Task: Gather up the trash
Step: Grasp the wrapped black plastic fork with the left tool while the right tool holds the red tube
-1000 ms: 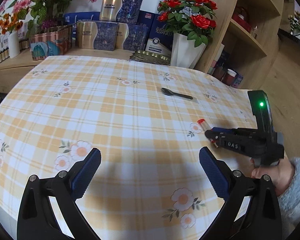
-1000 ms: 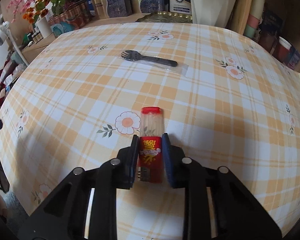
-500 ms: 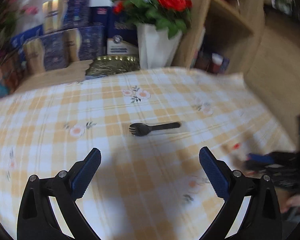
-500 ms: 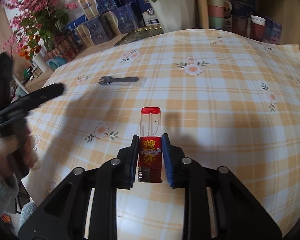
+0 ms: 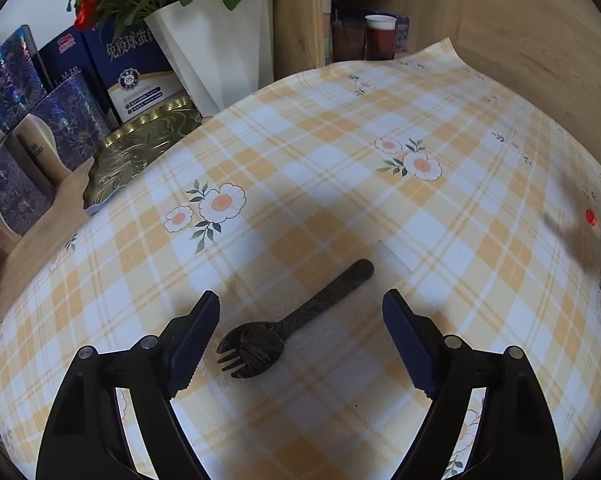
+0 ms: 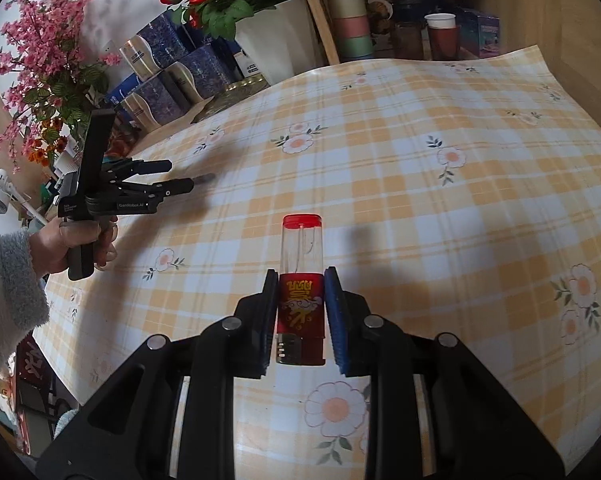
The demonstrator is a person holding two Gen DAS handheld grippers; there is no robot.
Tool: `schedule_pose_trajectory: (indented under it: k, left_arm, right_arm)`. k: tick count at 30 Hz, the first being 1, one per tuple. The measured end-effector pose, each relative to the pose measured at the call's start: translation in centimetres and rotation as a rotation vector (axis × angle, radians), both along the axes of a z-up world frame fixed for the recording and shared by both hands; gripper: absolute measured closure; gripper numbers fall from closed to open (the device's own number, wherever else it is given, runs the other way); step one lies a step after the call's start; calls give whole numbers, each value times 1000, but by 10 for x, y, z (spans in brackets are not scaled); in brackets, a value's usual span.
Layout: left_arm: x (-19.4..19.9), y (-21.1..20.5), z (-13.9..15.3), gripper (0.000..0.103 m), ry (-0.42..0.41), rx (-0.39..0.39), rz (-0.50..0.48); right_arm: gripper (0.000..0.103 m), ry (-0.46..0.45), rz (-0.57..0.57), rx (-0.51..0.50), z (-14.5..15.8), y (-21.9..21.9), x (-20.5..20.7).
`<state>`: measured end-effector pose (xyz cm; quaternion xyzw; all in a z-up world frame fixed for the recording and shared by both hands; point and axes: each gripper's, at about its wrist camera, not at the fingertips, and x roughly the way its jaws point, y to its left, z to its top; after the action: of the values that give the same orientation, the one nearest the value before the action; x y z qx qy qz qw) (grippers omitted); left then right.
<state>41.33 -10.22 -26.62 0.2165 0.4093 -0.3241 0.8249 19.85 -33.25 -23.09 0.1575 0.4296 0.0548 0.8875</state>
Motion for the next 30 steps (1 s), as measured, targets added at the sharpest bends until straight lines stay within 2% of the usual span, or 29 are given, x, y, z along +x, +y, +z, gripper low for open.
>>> schedule_pose_trajectory:
  k: [4,6,7,8,9,10,12,16,19,22,30]
  left_arm:
    - [-7,-11,-8,24,-11,45,-63]
    - [-2,-9,-7,34,28,17,-44]
    - [0,-7,-7,45,70,-10,-34]
    - [0,-7,-7,51,91,-26,-32]
    - [-3,-7,-5,66,88,-24,-27]
    - [-6,-8,-4,87,90,-19,-29]
    - [-12,-8,-2,91,83,7,-2]
    - [-33,1,9,98,89,-25,53]
    - [-58,16,26,99,99,-77,109]
    - [-85,25,42,99,110,-105,125]
    - [-161,42,89,99,95,-106,123]
  right_arm:
    - [77,-8,12,-8,5,1,-2]
    - [77,-18,26,-19,9,4,-3]
    - [77,-27,34,-25,12,7,-4]
    - [77,-32,37,-26,13,9,-5]
    - [77,-37,40,-25,15,10,-5]
    - [77,-41,42,-21,16,12,-5]
    - [77,-47,44,-14,18,14,-6]
    - [77,-58,48,2,23,21,-11]
    - [77,-71,57,0,29,28,-19]
    - [77,-75,69,7,35,34,-30]
    - [77,-98,100,23,53,54,-74]
